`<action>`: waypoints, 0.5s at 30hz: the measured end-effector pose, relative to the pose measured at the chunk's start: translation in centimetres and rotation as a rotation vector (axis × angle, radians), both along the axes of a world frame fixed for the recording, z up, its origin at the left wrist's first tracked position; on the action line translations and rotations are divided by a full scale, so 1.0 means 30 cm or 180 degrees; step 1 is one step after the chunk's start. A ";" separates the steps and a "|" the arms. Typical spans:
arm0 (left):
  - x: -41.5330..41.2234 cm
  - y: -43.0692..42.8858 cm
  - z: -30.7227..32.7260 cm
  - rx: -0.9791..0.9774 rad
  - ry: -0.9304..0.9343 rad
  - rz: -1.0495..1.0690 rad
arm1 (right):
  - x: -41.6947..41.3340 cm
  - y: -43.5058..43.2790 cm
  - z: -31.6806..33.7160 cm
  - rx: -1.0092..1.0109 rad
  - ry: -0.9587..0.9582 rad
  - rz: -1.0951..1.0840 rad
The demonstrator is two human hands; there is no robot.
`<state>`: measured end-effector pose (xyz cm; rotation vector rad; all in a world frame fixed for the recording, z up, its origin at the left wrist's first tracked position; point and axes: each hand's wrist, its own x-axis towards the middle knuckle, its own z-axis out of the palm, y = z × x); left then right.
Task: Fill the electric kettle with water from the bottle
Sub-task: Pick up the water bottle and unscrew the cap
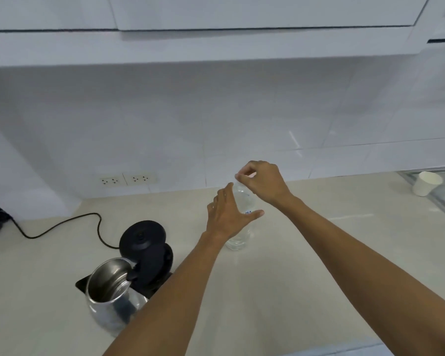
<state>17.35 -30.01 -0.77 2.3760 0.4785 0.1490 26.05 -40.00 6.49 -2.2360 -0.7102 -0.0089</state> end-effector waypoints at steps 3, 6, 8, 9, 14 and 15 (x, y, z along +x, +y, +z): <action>0.023 -0.025 -0.062 -0.0428 -0.0116 0.0108 | -0.002 0.015 0.003 -0.0460 -0.0419 -0.0040; 0.038 -0.048 -0.148 -0.0720 -0.0281 0.0370 | -0.014 0.031 0.018 -0.1482 -0.0980 -0.0361; 0.049 -0.058 -0.201 -0.0974 -0.0354 0.0528 | -0.018 0.042 0.031 -0.1922 -0.1074 -0.0469; 0.057 -0.061 -0.224 -0.1138 -0.0413 0.0611 | -0.016 0.046 0.033 -0.2034 -0.1048 -0.0474; 0.091 -0.063 -0.269 -0.1580 -0.0718 0.0799 | 0.000 0.037 0.035 -0.2241 -0.0987 -0.0123; 0.093 -0.063 -0.269 -0.1578 -0.0770 0.0769 | 0.002 0.029 0.036 -0.2296 -0.1006 -0.0029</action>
